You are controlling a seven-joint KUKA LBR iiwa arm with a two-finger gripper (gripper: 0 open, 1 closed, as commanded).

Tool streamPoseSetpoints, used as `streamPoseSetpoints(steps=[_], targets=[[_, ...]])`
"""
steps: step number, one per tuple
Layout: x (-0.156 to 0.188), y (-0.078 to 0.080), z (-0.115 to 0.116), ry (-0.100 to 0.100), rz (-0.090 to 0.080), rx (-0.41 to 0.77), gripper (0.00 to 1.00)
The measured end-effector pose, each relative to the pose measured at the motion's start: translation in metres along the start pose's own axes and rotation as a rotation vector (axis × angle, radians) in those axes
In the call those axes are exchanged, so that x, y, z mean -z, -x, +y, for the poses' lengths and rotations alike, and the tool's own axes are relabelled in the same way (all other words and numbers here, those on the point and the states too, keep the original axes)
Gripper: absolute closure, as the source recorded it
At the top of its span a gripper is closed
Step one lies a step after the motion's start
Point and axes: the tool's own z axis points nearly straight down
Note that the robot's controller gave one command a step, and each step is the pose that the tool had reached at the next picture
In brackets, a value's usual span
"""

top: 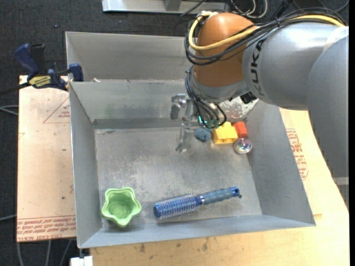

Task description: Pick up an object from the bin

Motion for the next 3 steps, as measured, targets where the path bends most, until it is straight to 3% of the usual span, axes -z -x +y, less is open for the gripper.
streamPoseSetpoints(steps=[1,2,3], targets=[[-0.059,-0.059,-0.003,-0.001,0.003,0.019,0.0],[-0.092,-0.111,-0.001,0.0,-0.015,0.248,0.0],[-0.021,-0.158,0.116,0.005,-0.02,0.304,0.0]])
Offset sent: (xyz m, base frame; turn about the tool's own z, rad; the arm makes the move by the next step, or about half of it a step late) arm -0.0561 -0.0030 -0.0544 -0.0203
